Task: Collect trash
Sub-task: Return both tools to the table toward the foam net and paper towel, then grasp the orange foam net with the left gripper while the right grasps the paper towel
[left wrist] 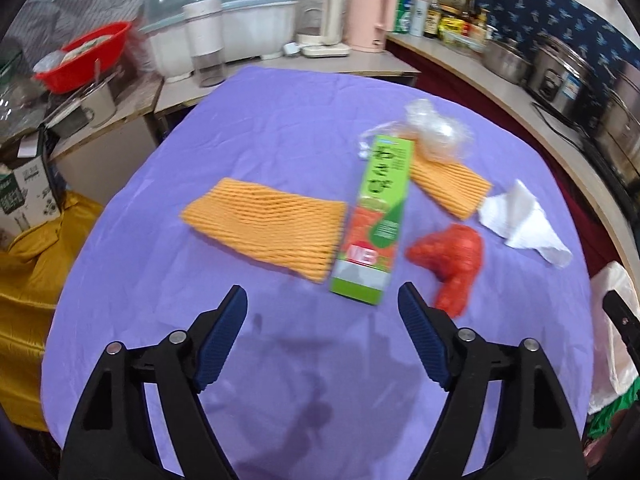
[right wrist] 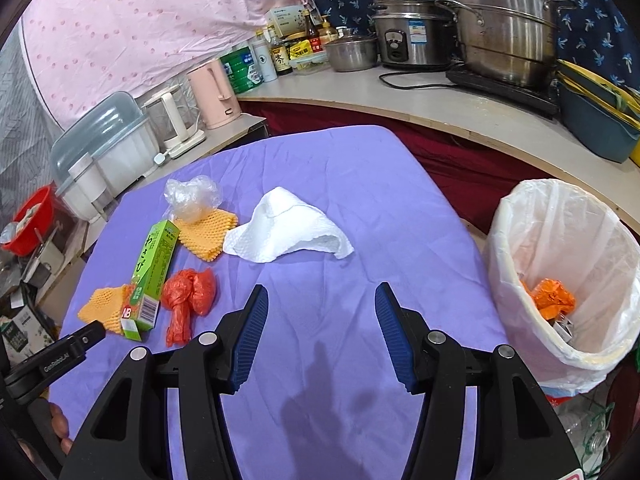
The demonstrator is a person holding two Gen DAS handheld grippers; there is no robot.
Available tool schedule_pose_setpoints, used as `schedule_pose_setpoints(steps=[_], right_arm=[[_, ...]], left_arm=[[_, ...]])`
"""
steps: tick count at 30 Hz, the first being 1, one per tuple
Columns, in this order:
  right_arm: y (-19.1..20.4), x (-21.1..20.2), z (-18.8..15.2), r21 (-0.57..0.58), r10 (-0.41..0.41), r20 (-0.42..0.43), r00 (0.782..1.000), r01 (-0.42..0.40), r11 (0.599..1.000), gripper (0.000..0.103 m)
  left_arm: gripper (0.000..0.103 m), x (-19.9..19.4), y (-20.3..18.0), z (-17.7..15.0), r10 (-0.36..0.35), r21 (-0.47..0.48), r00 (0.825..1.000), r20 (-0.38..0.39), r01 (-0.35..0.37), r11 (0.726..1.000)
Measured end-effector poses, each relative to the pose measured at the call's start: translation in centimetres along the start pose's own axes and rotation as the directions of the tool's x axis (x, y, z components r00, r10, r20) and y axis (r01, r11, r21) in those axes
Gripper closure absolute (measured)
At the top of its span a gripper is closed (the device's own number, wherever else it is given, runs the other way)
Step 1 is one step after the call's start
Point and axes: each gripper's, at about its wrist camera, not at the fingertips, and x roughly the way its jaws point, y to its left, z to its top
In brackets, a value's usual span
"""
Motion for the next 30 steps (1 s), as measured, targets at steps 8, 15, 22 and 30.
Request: schedule_pose_setpoints(steps=[8, 15, 22, 30], right_arm=[[1.5, 3.6, 1.2, -0.025, -0.003, -0.027, 1.0, 0.002, 1.0, 0.049], [1.6, 6.2, 2.5, -0.028, -0.019, -0.035, 0.999, 0.018, 0.999, 0.049], [0.9, 8.7, 3.9, -0.018, -0.03, -0.037, 0.999, 0.029, 0.999, 0.049], [0.0, 12.3, 4.5, -0.009, -0.022, -0.082, 0.996, 0.021, 1.0, 0.049]], left_arm=[[0.024, 4.5, 5.5, 1.8, -0.008, -0.161, 0.996, -0.09, -0.007, 0.987], [0.025, 7.4, 5.9, 3.1, -0.079, -0.229, 0.99, -0.119, 0.05, 0.972], [0.078, 8.0, 3.3, 4.7, -0.111, -0.153, 0.988, -0.107, 0.094, 0.984], [0.093, 7.2, 0.9, 6.1, -0.121, -0.093, 0.991, -0.06, 0.115, 0.989]])
